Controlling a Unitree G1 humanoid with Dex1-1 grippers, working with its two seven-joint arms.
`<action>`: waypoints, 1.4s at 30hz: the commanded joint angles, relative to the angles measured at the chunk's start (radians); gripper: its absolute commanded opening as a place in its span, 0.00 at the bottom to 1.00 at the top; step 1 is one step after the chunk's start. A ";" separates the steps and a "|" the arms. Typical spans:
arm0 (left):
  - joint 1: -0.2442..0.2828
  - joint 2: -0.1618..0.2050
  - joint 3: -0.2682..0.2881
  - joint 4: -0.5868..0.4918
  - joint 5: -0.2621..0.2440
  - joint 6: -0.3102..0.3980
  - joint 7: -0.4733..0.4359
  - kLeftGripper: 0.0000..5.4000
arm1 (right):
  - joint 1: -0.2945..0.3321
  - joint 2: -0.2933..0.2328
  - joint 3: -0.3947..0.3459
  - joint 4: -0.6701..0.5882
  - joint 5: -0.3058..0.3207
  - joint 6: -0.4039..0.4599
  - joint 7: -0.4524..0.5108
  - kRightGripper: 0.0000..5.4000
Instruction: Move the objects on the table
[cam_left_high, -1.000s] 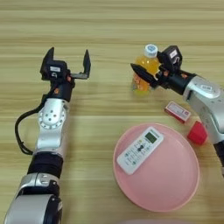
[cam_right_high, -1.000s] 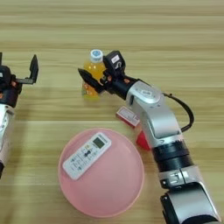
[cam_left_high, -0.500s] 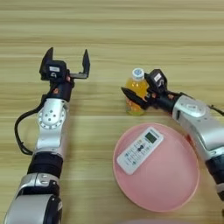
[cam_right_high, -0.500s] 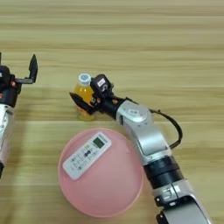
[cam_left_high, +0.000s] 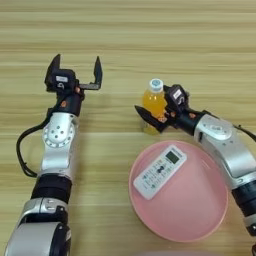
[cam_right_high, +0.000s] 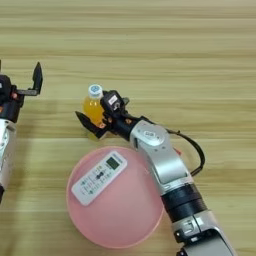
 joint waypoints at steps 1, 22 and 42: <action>-0.004 0.002 0.001 0.001 0.001 -0.010 -0.002 1.00 | -0.006 0.002 -0.009 0.007 -0.005 0.009 0.001 0.94; -0.011 -0.001 -0.003 0.022 0.004 -0.017 0.000 1.00 | -0.036 0.046 -0.119 -0.146 0.105 -0.124 -0.001 1.00; -0.008 -0.001 -0.006 0.014 0.004 -0.022 0.001 1.00 | -0.043 0.027 -0.317 -0.434 0.276 -0.140 -0.122 1.00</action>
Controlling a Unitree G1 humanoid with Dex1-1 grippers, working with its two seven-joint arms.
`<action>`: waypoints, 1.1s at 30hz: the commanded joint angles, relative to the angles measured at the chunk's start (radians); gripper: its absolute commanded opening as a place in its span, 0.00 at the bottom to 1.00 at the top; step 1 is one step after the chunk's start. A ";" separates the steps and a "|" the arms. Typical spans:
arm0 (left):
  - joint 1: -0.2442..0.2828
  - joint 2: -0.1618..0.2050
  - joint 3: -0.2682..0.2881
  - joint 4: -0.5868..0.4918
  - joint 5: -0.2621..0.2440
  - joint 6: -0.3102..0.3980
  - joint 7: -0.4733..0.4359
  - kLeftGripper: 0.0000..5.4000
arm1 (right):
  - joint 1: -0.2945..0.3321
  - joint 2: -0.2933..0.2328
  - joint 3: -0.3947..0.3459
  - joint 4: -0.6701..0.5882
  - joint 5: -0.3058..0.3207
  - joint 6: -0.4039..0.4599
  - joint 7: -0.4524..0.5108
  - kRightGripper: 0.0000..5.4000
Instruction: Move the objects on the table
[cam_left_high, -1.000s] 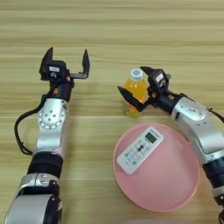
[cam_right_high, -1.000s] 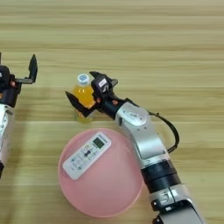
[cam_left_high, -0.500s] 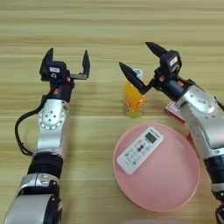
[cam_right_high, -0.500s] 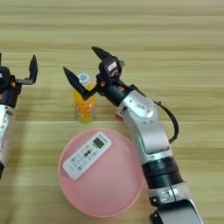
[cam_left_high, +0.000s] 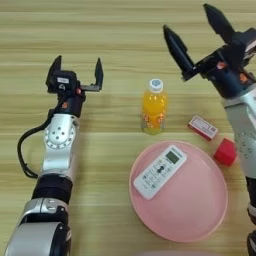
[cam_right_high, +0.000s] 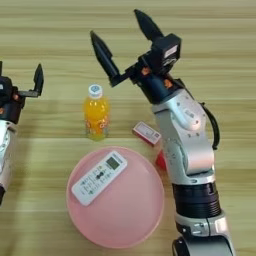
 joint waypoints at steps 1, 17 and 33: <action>-0.008 0.000 0.000 -0.008 0.003 -0.004 0.001 1.00 | -0.010 -0.024 -0.058 -0.019 -0.014 -0.049 -0.030 1.00; -0.017 0.012 0.011 -0.004 -0.003 -0.007 -0.003 1.00 | 0.170 -0.149 -0.180 -0.002 0.026 -0.106 0.036 1.00; -0.029 0.013 0.018 0.016 0.001 -0.009 -0.009 1.00 | 0.278 -0.429 -0.245 0.204 0.215 0.039 0.469 1.00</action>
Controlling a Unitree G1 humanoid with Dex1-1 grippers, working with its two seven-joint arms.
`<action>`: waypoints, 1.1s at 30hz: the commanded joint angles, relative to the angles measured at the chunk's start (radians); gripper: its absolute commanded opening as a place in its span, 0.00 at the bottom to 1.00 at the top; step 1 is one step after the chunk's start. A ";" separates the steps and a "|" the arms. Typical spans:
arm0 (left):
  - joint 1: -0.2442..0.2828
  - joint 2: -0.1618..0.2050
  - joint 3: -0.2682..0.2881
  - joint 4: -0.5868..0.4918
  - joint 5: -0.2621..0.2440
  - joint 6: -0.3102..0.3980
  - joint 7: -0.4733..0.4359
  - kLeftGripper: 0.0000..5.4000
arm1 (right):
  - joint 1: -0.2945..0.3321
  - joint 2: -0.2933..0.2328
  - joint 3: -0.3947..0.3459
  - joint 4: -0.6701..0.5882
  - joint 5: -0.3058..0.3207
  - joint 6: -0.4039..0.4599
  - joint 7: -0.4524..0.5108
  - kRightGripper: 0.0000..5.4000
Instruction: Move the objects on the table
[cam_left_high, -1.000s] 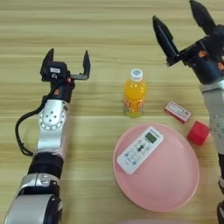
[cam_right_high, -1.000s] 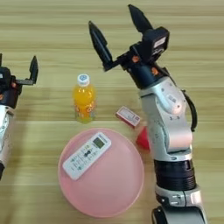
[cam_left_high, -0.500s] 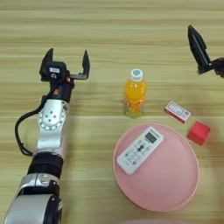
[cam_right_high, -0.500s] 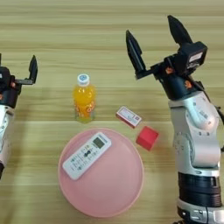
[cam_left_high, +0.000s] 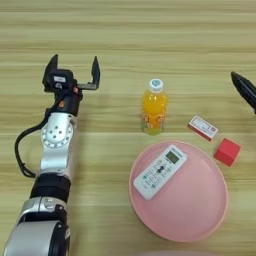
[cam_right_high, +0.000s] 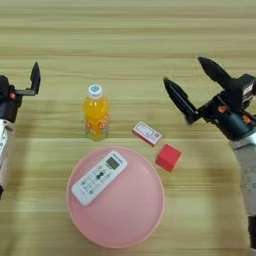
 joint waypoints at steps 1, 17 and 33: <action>-0.020 0.005 -0.001 0.012 0.002 -0.008 -0.001 1.00 | 0.017 -0.061 0.006 0.051 -0.011 0.010 0.098 1.00; -0.027 0.006 -0.001 0.019 0.002 -0.007 -0.005 1.00 | 0.072 -0.133 0.101 0.159 -0.150 -0.040 0.285 1.00; 0.008 0.004 -0.004 -0.004 0.000 -0.004 -0.017 1.00 | 0.008 0.036 0.054 0.184 -0.180 -0.142 0.023 1.00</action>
